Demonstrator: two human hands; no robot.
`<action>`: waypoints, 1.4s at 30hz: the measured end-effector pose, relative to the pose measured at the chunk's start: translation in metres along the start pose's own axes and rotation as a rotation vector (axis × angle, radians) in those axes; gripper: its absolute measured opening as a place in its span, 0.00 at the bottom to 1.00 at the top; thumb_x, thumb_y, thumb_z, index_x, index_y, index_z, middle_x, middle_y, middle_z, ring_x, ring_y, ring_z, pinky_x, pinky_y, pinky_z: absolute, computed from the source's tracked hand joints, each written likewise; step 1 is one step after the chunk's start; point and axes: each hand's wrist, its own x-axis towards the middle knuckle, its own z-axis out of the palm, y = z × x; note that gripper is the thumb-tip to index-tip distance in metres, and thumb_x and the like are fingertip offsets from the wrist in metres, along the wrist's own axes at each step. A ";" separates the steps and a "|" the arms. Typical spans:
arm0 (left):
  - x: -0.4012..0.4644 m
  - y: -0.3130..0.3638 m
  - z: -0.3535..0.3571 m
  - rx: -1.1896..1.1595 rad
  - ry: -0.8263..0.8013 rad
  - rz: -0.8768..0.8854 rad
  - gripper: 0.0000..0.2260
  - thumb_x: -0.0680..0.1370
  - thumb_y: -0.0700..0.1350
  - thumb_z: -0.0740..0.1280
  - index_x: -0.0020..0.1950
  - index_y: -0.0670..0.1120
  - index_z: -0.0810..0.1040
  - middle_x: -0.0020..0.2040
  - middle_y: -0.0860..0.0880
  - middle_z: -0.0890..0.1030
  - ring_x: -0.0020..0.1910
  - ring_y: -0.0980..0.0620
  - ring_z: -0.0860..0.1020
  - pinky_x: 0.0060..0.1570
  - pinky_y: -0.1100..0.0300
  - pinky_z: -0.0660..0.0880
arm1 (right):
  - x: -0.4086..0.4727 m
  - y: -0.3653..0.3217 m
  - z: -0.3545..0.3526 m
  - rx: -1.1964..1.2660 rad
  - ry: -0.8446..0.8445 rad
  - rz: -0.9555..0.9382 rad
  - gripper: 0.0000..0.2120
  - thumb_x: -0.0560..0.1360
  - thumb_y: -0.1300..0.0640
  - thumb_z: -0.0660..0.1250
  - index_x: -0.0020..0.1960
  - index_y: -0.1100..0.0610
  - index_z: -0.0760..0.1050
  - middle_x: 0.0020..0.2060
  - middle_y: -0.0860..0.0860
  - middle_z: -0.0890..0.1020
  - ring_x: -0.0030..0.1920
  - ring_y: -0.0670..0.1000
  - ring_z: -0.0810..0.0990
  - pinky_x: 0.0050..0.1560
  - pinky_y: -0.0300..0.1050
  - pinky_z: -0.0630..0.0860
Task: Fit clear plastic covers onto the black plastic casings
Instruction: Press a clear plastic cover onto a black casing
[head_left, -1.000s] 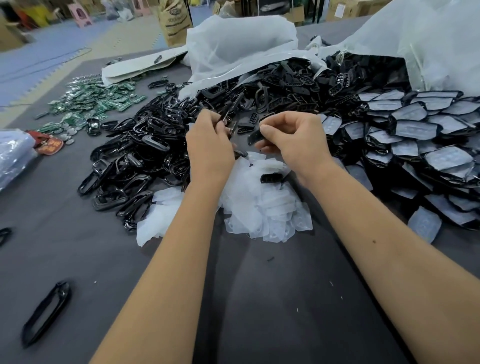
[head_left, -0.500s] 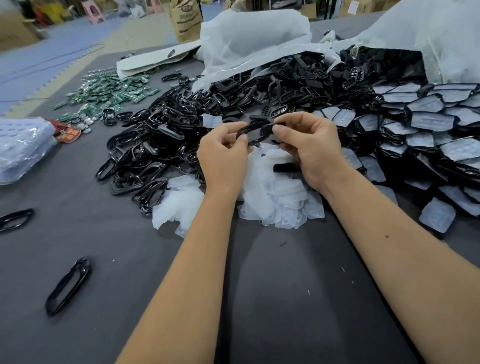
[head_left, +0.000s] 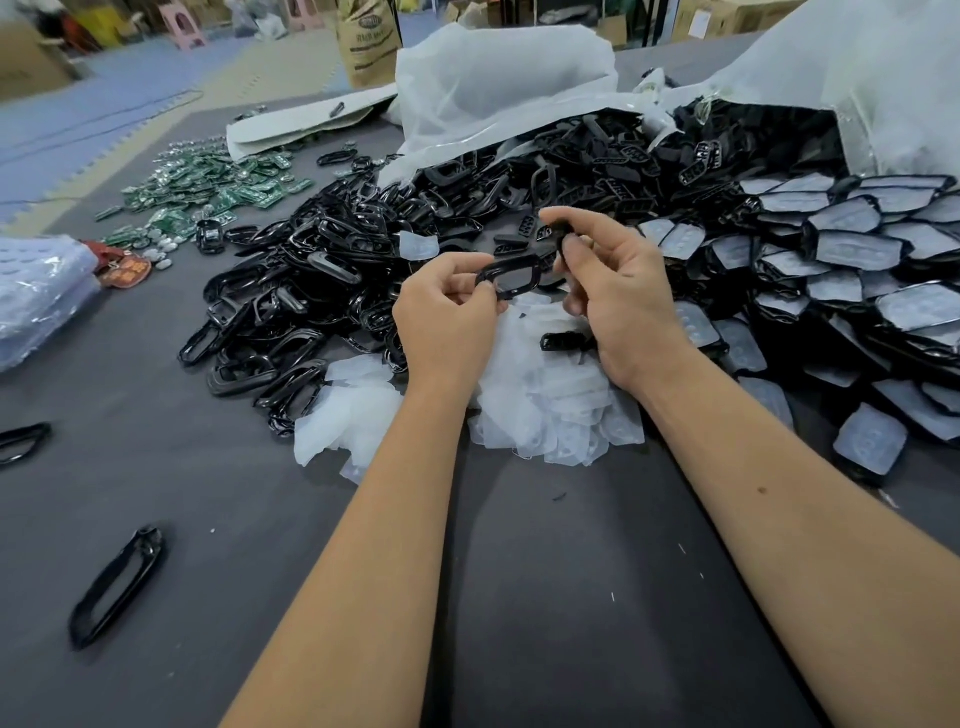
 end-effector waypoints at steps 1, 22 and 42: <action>0.000 0.000 0.000 -0.005 -0.003 -0.004 0.14 0.76 0.32 0.68 0.51 0.51 0.85 0.40 0.46 0.86 0.37 0.52 0.86 0.51 0.48 0.84 | 0.000 0.000 0.000 -0.041 -0.009 -0.018 0.14 0.84 0.66 0.62 0.61 0.54 0.83 0.35 0.48 0.78 0.32 0.45 0.71 0.31 0.39 0.70; 0.003 -0.004 0.000 -0.165 -0.095 -0.009 0.14 0.74 0.31 0.68 0.50 0.48 0.86 0.43 0.44 0.87 0.42 0.48 0.86 0.45 0.60 0.82 | -0.005 0.002 0.007 -0.498 0.134 -0.153 0.08 0.74 0.55 0.79 0.42 0.54 0.81 0.33 0.49 0.84 0.29 0.48 0.81 0.34 0.45 0.78; 0.003 -0.003 -0.002 -0.231 -0.120 0.020 0.10 0.74 0.30 0.74 0.49 0.44 0.85 0.43 0.43 0.86 0.39 0.50 0.83 0.44 0.59 0.80 | -0.005 -0.001 0.008 -0.595 0.182 -0.176 0.16 0.70 0.48 0.82 0.48 0.55 0.80 0.34 0.46 0.82 0.34 0.41 0.79 0.40 0.35 0.75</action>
